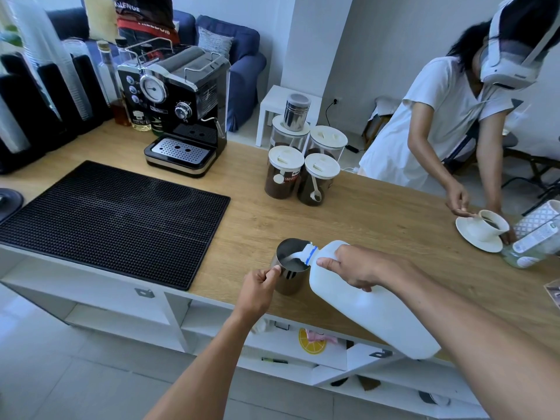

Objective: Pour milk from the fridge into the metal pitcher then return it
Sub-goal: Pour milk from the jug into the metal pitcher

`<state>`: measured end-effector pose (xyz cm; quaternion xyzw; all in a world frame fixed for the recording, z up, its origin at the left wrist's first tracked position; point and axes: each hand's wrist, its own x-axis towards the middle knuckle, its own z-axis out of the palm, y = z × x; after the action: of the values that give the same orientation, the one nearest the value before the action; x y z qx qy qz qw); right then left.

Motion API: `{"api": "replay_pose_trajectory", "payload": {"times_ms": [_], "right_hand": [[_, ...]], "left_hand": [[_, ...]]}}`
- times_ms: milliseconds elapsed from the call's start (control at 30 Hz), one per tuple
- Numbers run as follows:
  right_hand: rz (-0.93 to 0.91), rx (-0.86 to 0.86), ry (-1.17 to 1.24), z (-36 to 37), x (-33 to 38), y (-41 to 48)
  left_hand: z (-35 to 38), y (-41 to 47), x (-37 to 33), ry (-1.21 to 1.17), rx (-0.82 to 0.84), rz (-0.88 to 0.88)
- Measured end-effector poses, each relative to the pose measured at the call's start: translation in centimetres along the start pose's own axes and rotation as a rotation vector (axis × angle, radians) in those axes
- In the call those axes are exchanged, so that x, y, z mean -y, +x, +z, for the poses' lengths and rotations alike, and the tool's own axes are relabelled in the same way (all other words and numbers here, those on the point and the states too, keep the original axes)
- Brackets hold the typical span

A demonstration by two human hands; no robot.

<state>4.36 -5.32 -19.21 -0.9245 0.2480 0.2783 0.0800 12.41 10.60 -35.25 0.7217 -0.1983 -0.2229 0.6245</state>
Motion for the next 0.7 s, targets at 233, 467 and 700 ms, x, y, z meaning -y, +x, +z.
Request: {"api": "replay_pose_trajectory", "payload": {"times_ms": [233,467,700], "right_hand": [[-0.004,0.002,-0.007,0.13,-0.21,0.32],[-0.002,0.016,-0.034,0.02,-0.08,0.31],[0.016,0.012,-0.037,0.29,-0.31,0.72]], "left_hand": [[0.01,-0.05,-0.1,-0.003,0.004,-0.003],[0.08,0.06,0.18,-0.005,-0.005,-0.023],[0.07,0.04,0.08,-0.009,-0.003,-0.019]]}}
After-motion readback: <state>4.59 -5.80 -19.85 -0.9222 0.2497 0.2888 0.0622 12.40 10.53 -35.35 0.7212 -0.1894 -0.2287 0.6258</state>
